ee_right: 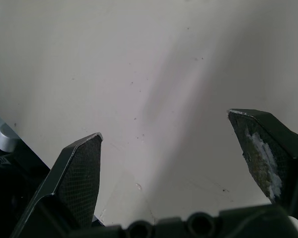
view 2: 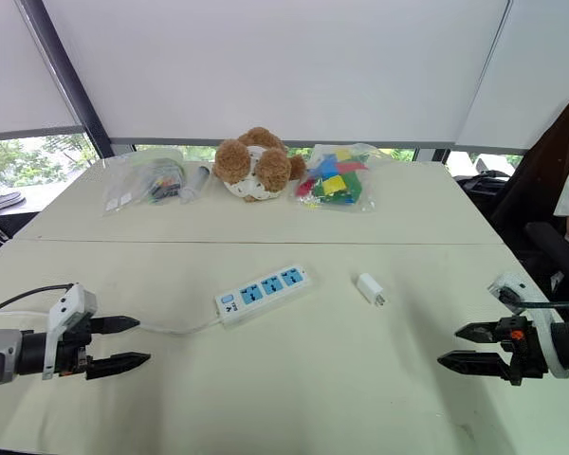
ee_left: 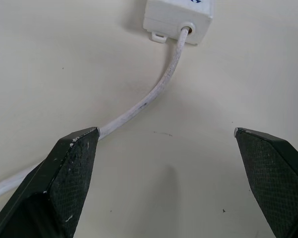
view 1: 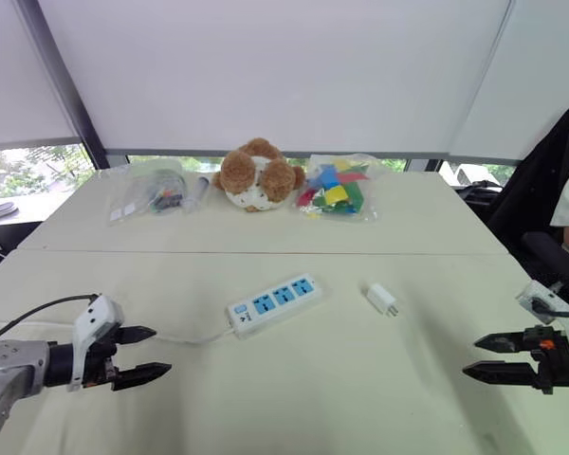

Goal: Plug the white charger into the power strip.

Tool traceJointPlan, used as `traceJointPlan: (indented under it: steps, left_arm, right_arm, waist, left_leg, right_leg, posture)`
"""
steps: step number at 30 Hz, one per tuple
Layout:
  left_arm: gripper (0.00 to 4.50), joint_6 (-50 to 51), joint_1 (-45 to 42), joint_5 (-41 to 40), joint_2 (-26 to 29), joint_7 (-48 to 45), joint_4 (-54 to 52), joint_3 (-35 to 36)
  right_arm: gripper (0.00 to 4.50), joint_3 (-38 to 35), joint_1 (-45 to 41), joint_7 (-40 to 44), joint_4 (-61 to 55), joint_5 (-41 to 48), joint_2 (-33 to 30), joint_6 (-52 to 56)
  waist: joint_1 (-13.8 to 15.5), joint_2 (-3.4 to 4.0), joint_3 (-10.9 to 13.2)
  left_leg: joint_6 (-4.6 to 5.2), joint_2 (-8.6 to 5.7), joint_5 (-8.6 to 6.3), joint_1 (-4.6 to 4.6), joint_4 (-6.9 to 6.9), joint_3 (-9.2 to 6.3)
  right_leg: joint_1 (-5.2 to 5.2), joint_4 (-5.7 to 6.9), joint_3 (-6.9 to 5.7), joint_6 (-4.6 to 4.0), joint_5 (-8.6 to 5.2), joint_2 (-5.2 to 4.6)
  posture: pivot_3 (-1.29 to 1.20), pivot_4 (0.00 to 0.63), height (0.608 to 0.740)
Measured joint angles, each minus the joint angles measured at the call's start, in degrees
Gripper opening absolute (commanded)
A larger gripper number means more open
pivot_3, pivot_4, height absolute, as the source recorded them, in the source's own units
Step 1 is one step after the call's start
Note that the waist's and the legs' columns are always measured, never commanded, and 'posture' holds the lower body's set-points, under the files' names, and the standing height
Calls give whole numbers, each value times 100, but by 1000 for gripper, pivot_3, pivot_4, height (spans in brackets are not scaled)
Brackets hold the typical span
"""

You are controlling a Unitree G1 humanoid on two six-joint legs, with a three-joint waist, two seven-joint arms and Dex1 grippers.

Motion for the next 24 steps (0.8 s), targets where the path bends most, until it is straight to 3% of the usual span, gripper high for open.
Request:
traceJointPlan:
  steps: [24]
  left_arm:
    - [4500, -133, -223, 197, -219, 112, 101, -117]
  right_arm:
    - [4403, 117, -177, -210, -169, -311, 480, 49]
  waist:
    - [-10, 0, 0]
  left_leg:
    - [0, 0, 0, 2, 10, -2]
  right_leg:
    - [4, 11, 0, 3, 3, 3]
  posture:
    - [0, 150, 739]
